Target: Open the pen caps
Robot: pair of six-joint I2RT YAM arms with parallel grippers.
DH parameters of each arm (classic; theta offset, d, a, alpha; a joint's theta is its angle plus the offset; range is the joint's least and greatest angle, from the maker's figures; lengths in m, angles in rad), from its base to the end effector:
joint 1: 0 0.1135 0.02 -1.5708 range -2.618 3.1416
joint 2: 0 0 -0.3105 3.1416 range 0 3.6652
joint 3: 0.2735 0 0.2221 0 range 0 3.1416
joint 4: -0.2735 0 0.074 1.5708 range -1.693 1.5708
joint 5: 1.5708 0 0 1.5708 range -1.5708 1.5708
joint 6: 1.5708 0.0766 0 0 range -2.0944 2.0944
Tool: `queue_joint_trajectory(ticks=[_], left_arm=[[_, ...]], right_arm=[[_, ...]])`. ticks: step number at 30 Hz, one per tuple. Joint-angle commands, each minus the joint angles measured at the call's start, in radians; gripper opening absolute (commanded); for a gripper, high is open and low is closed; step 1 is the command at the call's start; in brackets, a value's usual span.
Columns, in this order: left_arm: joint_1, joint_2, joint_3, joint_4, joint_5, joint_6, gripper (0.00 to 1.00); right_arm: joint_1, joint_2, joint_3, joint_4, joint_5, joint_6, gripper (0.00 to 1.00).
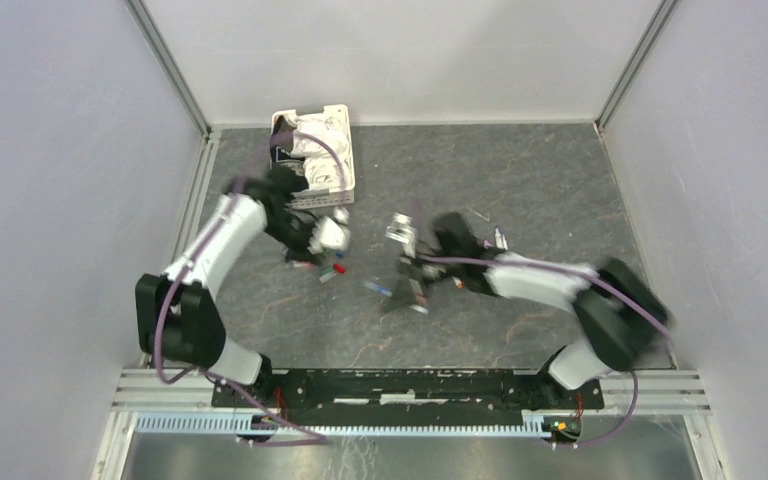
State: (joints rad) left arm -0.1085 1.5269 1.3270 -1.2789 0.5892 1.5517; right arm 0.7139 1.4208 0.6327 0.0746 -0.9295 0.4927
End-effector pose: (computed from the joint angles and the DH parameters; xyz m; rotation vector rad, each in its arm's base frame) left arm 0.2345 -0.0684 0.3029 1.9712 1.7525 -0.5206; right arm 0.1545 0.2150 0.2328 -0.8248 2.3630 1.6397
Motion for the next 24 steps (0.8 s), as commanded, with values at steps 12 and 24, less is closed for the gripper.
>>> queue_joint_trajectory(ticks=[12,24], left_arm=[[-0.437,-0.22,-0.152,0.174,0.06,-0.241,0.35],[-0.511,-0.239,-0.249,0.287,0.092,-0.279,0.59]], right_arm=[[0.048,0.19,0.231,0.062,-0.045,0.041,0.0],[0.085,0.306,0.348,0.312,-0.139,0.224,0.0]])
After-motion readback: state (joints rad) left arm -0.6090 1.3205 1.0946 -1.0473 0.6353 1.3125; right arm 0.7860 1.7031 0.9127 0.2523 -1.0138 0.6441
